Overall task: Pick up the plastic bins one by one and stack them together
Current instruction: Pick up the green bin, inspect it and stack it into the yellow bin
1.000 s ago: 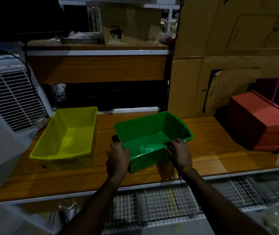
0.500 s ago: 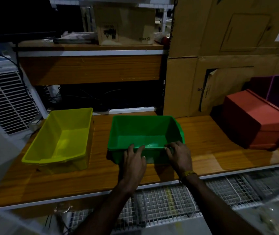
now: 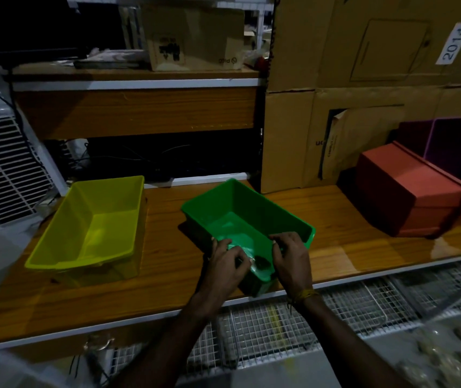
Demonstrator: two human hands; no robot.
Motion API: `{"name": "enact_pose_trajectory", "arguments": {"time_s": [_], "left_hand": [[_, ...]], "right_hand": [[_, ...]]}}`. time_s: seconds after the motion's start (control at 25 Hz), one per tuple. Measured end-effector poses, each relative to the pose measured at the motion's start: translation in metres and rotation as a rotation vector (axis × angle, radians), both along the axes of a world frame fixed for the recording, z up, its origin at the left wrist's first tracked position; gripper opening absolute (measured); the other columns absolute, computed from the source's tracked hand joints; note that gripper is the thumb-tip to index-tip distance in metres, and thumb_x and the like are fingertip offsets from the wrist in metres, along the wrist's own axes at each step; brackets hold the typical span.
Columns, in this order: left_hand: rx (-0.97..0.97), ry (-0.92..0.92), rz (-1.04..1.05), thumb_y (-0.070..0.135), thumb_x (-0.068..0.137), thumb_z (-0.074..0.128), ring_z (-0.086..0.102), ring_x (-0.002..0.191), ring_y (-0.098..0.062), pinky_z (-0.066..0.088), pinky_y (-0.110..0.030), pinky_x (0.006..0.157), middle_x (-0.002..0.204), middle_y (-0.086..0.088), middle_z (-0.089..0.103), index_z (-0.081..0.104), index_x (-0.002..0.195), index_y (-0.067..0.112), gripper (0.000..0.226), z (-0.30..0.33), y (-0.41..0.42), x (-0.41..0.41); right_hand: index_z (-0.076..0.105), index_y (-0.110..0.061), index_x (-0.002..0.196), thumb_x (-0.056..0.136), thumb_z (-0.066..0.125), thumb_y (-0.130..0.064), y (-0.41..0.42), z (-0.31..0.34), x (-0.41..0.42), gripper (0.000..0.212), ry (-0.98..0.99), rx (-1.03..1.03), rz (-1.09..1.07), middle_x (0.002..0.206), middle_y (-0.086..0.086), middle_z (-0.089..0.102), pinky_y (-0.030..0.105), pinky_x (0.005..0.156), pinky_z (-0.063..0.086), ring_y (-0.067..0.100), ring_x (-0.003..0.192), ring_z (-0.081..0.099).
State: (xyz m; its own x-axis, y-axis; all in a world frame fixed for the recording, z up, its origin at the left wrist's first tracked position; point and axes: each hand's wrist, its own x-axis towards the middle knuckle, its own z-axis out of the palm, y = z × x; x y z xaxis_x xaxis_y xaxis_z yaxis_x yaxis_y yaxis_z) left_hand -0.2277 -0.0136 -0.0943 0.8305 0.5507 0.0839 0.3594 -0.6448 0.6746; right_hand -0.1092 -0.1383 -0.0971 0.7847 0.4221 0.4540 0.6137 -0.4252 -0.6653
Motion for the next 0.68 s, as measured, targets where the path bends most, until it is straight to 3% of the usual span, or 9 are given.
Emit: {"name": "enact_pose_trajectory", "arguments": {"time_s": [0.12, 0.2, 0.28, 0.36, 0.44, 0.52, 0.6, 0.68], "left_hand": [[-0.065, -0.039, 0.029, 0.025, 0.089, 0.065, 0.04, 0.135, -0.024, 0.037, -0.031, 0.108, 0.145, -0.006, 0.041, 0.066, 0.091, 0.023, 0.003, 0.006, 0.022, -0.015], [-0.011, -0.074, 0.121, 0.013, 0.088, 0.064, 0.046, 0.129, -0.025, 0.044, -0.029, 0.101, 0.141, -0.007, 0.044, 0.067, 0.1, 0.023, 0.017, 0.009, 0.034, -0.021], [-0.003, -0.103, 0.228, 0.005, 0.088, 0.061, 0.053, 0.111, -0.019, 0.045, -0.015, 0.082, 0.13, -0.007, 0.05, 0.068, 0.107, 0.02, 0.026, 0.009, 0.041, -0.026], [-0.016, -0.107, 0.288, 0.005, 0.09, 0.06, 0.055, 0.097, -0.014, 0.043, -0.01, 0.072, 0.126, -0.009, 0.055, 0.068, 0.113, 0.018, 0.028, 0.009, 0.041, -0.03], [-0.038, -0.144, 0.329, 0.013, 0.092, 0.061, 0.06, 0.097, -0.019, 0.052, -0.023, 0.077, 0.125, -0.009, 0.058, 0.067, 0.116, 0.018, 0.025, 0.007, 0.039, -0.032], [-0.098, -0.21, 0.384, 0.021, 0.094, 0.06, 0.063, 0.084, -0.018, 0.055, -0.028, 0.064, 0.124, -0.006, 0.059, 0.066, 0.118, 0.02, 0.025, 0.011, 0.035, -0.033], [-0.161, -0.291, 0.428, 0.027, 0.096, 0.058, 0.063, 0.073, -0.016, 0.053, -0.026, 0.053, 0.121, -0.004, 0.061, 0.065, 0.12, 0.021, 0.025, 0.019, 0.034, -0.034], [-0.169, -0.403, 0.464, 0.033, 0.097, 0.056, 0.063, 0.071, -0.014, 0.049, -0.021, 0.05, 0.115, -0.004, 0.065, 0.066, 0.118, 0.022, 0.026, 0.031, 0.036, -0.034]], "right_hand": [[0.072, -0.013, 0.105, 0.086, 0.063, -0.01, -0.013, 0.004, 0.013, 0.021, -0.038, -0.119, -0.096, 0.11, 0.014, 0.061, 0.047, 0.089, 0.049, 0.033, 0.105, 0.056], [0.069, -0.014, 0.112, 0.09, 0.061, -0.014, -0.019, 0.004, 0.023, 0.024, 0.045, -0.149, -0.136, 0.12, 0.016, 0.057, 0.049, 0.094, 0.049, 0.034, 0.111, 0.054], [0.067, -0.015, 0.118, 0.094, 0.058, -0.018, -0.019, 0.004, 0.027, 0.026, 0.19, -0.098, -0.089, 0.123, 0.015, 0.057, 0.051, 0.092, 0.053, 0.032, 0.11, 0.058], [0.066, -0.011, 0.119, 0.096, 0.056, -0.018, -0.014, 0.005, 0.027, 0.027, 0.298, -0.031, -0.011, 0.118, 0.016, 0.066, 0.052, 0.088, 0.056, 0.031, 0.105, 0.065], [0.068, -0.009, 0.117, 0.096, 0.057, -0.017, -0.008, 0.006, 0.022, 0.026, 0.343, 0.024, -0.005, 0.113, 0.016, 0.071, 0.051, 0.088, 0.057, 0.031, 0.102, 0.067], [0.069, -0.009, 0.116, 0.096, 0.057, -0.019, -0.004, 0.009, 0.016, 0.025, 0.362, 0.06, -0.039, 0.112, 0.015, 0.072, 0.049, 0.089, 0.056, 0.03, 0.102, 0.068], [0.068, -0.01, 0.117, 0.098, 0.055, -0.02, 0.0, 0.017, 0.011, 0.025, 0.383, 0.095, -0.043, 0.112, 0.013, 0.072, 0.042, 0.087, 0.057, 0.028, 0.101, 0.068], [0.067, -0.011, 0.117, 0.1, 0.052, -0.022, 0.005, 0.033, 0.007, 0.025, 0.397, 0.141, -0.025, 0.108, 0.011, 0.07, 0.03, 0.075, 0.055, 0.024, 0.094, 0.065]]}}
